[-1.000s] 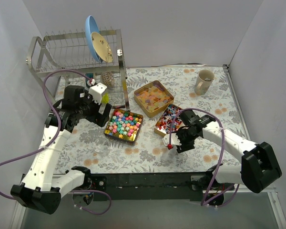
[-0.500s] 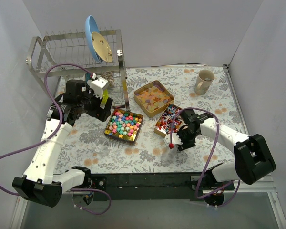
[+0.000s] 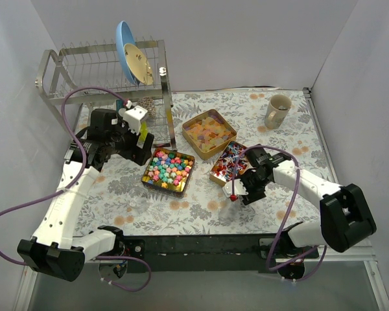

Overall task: Pack the candies
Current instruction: Pick up the spatula from the center of the board.

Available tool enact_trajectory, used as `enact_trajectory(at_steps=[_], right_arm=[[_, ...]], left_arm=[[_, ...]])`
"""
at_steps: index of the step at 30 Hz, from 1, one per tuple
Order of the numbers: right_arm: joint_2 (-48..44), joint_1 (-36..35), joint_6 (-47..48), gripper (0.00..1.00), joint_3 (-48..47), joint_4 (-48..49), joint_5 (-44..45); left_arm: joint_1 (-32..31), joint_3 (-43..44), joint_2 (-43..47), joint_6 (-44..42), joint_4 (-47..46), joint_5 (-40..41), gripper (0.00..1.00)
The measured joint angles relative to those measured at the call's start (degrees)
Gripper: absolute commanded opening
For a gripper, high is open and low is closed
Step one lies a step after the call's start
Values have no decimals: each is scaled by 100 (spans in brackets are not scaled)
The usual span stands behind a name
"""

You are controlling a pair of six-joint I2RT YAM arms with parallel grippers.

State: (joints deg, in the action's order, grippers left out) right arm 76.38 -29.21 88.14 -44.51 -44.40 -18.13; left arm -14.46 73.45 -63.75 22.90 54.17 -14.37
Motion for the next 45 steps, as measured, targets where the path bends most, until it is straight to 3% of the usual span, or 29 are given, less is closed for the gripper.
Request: enact_trajectory(at_steps=[6, 17, 25, 34, 42, 45], right_arm=[[520, 0, -22, 59, -13, 315, 48], [337, 0, 212, 2, 275, 411, 295], [17, 0, -232, 1, 168, -389, 256], [452, 17, -1762, 1, -2555, -2157, -1259], [846, 146, -2656, 1, -2728, -2754, -2186], [905, 210, -2776, 1, -2859, -2844, -2284]], left_arm=[[0, -140, 4, 7, -22, -9, 96], [0, -173, 9, 7, -164, -208, 93], [-459, -361, -122, -39, -562, -588, 91], [-1773, -1381, 422, -833, -1464, -551, 89], [-2291, -2767, 2000, -2511, -2944, -612, 65], [-2291, -3235, 2417, -3279, -3394, -850, 62]])
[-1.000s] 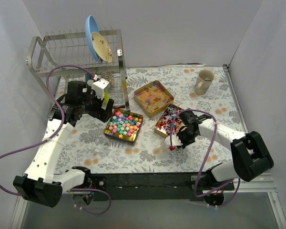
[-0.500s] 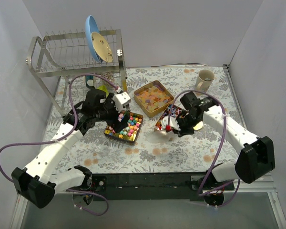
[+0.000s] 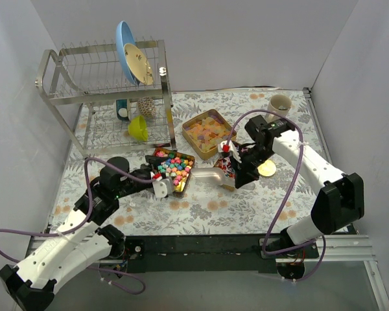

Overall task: Pack the candies
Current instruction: Pick up the spatula from the center of the board.

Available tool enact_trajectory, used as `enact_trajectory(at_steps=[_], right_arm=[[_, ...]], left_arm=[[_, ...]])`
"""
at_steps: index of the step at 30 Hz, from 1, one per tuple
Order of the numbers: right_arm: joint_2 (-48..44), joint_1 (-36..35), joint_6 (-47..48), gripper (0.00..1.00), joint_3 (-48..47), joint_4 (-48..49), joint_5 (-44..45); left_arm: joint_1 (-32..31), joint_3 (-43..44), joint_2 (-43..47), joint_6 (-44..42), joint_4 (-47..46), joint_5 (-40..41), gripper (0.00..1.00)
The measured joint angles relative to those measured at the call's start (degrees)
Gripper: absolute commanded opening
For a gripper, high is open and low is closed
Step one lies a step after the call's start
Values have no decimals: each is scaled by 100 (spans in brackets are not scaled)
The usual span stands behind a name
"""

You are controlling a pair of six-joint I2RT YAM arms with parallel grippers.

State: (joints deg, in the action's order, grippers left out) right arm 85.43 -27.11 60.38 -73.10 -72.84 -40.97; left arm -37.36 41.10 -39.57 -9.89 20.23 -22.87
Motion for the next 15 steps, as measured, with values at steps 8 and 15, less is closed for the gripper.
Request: enact_trajectory(at_steps=[8, 15], right_arm=[[262, 26, -96, 1, -291, -68, -162], [391, 26, -111, 1, -295, -76, -173]], left_arm=[[-22, -807, 81, -1172, -944, -815, 46], [-44, -931, -752, -1453, -2201, -892, 45]])
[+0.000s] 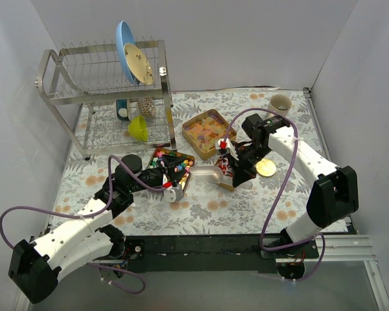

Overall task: Pack the candies
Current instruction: Pick up the spatula from the center of the board.

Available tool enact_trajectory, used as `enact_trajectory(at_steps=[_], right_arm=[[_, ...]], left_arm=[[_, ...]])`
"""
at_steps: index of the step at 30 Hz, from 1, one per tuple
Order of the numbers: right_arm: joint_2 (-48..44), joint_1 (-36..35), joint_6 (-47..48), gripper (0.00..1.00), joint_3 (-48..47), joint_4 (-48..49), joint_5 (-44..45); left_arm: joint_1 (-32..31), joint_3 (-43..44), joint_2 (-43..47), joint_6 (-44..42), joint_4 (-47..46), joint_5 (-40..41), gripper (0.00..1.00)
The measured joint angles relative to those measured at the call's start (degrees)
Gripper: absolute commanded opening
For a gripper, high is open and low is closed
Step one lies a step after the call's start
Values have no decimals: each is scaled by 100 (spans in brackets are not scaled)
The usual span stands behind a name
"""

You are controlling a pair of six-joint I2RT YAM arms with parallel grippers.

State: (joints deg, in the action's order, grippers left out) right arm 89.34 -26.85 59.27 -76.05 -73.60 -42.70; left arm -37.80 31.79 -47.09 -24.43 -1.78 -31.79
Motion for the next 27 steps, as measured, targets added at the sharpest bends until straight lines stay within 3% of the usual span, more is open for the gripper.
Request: enact_trajectory(at_steps=[9, 15, 19, 21, 23, 27], right_arm=[[15, 0, -7, 1, -42, -2, -90], [15, -35, -17, 1, -42, -2, -98], [15, -251, -15, 1, -42, 2, -28], [15, -415, -20, 1, -42, 2, 50], [15, -516, -31, 1, -42, -13, 245], [15, -544, -92, 25, -48, -39, 361]], left_arm=[[-190, -68, -330, -243, -673, -221, 43], [-282, -72, -610, -234, -942, -232, 37], [-321, -144, -868, -142, -1220, -225, 19], [-348, -144, -1010, -83, -1338, -219, 4], [-374, -144, -1069, -44, -1364, -278, 0], [-400, -146, -1047, 11, -1318, -317, 0]])
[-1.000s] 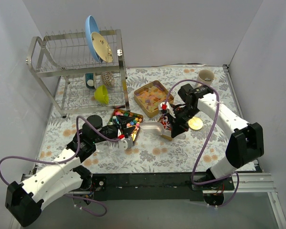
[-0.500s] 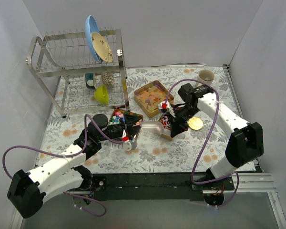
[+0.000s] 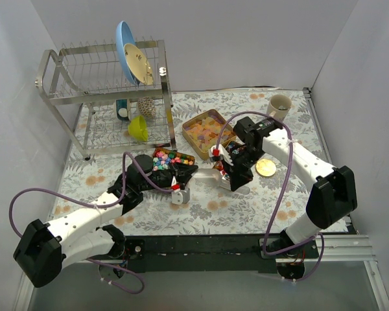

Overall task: Pack the candies
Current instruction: Pick up the spatula from the center of the board.

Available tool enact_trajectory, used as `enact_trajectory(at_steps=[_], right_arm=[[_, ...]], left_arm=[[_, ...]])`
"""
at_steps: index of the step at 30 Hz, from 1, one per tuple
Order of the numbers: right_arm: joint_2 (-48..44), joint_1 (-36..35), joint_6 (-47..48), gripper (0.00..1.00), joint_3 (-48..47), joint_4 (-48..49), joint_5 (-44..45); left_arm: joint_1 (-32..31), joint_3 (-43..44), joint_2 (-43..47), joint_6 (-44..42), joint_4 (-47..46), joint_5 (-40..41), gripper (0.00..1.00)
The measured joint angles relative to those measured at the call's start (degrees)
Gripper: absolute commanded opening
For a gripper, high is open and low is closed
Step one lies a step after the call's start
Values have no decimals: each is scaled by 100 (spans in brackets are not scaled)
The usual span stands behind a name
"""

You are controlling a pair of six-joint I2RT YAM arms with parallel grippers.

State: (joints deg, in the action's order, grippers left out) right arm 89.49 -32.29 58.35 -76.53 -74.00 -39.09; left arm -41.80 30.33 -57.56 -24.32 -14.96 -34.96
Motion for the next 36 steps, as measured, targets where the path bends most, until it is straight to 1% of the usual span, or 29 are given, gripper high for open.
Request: enact_trajectory(at_steps=[3, 5, 8, 9, 11, 12, 14, 17, 18, 20, 21, 22, 25, 27, 28, 31, 33, 36], right_arm=[[0, -35, -94, 34, -177, -7, 87], [-20, -4, -157, 38, -507, -2, 122], [-238, 173, -448, 46, -966, 358, 264], [-389, 238, -605, 60, -1027, 575, 354], [-778, 348, -999, 77, -1029, 1119, 649], [-1016, 376, -1244, 93, -964, 1506, 824], [-1519, 378, -1696, 93, -640, 2269, 1235], [-2190, 378, -2245, 84, -61, 3283, 1683], [-2293, 378, -2374, 80, 52, 3497, 1755], [-2284, 378, -2496, 76, 96, 3762, 1799], [-2227, 378, -2505, 76, 90, 3871, 1797], [-2177, 378, -2476, 76, 90, 3917, 1790], [-2085, 378, -2269, 78, 90, 3926, 1797], [-2151, 372, -2044, 79, 168, 3952, 1757], [-2258, 358, -1912, 79, 280, 3952, 1709], [-2577, 166, -1593, 79, 564, 3901, 1572], [-2673, -105, -1390, 79, 627, 3836, 1469], [-2651, -527, -1097, 80, 717, 3834, 1388]], left_arm=[[-2, 61, 55, 205, 332, 74, 0], [-4, 238, 57, 481, 699, 247, 0], [-7, 793, -22, 1147, 1493, 614, 0], [-7, 1032, -83, 1412, 1773, 739, 0], [-7, 1569, -267, 2035, 2319, 964, 0], [-7, 1843, -380, 2332, 2581, 1069, 0], [-2, 2299, -584, 2916, 3069, 1215, 0], [48, 2605, -719, 3711, 3558, 1266, 0], [76, 2610, -717, 3995, 3681, 1257, 0], [251, 2592, -715, 4610, 3858, 1156, 0], [457, 2540, -708, 4988, 3856, 999, 0], [787, 2472, -704, 5375, 3847, 798, 0], [2052, 2234, -813, 6588, 3733, -61, 0], [2520, 2114, -1040, 7276, 3598, -584, 0], [2629, 2000, -1213, 7718, 3429, -968, 0], [2621, 1517, -1475, 8642, 3005, -1674, 0], [2599, 1325, -1510, 9023, 2927, -1954, 0], [2660, 1259, -1521, 9506, 2712, -2297, 0]])
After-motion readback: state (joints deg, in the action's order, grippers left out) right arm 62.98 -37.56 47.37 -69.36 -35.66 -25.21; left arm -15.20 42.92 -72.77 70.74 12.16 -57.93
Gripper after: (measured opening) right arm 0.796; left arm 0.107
